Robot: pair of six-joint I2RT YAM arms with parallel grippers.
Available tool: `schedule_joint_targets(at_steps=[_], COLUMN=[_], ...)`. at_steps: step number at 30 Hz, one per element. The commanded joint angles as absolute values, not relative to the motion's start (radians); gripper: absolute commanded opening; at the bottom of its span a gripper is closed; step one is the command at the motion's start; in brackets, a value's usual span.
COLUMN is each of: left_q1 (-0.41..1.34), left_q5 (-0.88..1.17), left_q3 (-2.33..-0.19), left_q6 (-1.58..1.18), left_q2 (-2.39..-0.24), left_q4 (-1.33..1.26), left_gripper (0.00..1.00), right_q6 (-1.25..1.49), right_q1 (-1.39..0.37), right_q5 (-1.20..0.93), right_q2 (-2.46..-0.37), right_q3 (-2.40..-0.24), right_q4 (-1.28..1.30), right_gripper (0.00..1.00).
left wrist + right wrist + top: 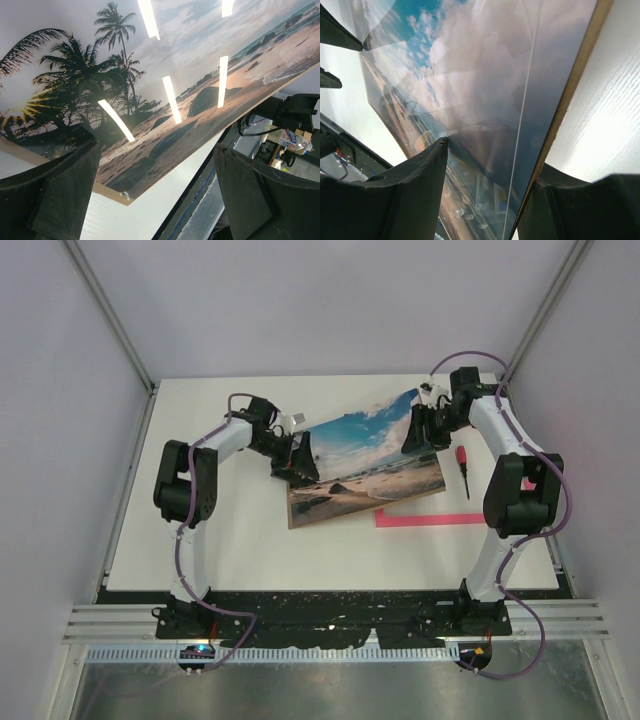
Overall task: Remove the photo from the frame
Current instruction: Adjust the photo frame at the center of the board.
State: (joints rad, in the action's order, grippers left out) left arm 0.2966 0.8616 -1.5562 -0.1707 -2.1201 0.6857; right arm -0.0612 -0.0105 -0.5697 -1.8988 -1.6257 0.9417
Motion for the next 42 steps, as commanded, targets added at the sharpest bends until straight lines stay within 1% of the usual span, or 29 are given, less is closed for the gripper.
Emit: schedule_joint_targets(at_steps=[1,8,15,21,26,35,42], left_q1=[0.304,0.302,0.302,0.302,0.302,0.302,0.302], left_q5=[0.857,0.858,0.861,0.862,0.864,0.864,0.867], left_q3=[-1.571,-1.574,-1.574,-1.574,-1.574,-1.575,-1.575], left_q6=[-0.149,-0.149,-0.149,-0.147,-0.147,-0.147,-0.146], left_q2=[-2.132,-2.134,-2.135,-2.135,-2.135,-2.137,-2.138], left_q4=[0.675,0.676,0.676,0.678,0.678,0.678,0.678], left_gripper=[1.00,1.00,1.00,1.00,1.00,1.00,1.00], right_q6=[-0.120,-0.156,-0.153,-0.160,-0.173,-0.175,-0.170], right_q1=[-0.067,-0.121,-0.129,-0.129,-0.127,-0.124,-0.124], right_q5=[-0.503,-0.413,-0.316,-0.322,-0.307,-0.350,-0.304], right_q2=[-1.879,-1.936,-1.942,-1.970,-1.993,-2.026,-2.031], right_q3=[-1.667,-1.690,-1.700,-1.684,-1.663,-1.637,-1.640], right_q4=[0.927,0.956,0.954,0.951,0.939,0.905,0.905], right_gripper=[0.56,0.58,0.58,0.59,0.62,0.63,0.65])
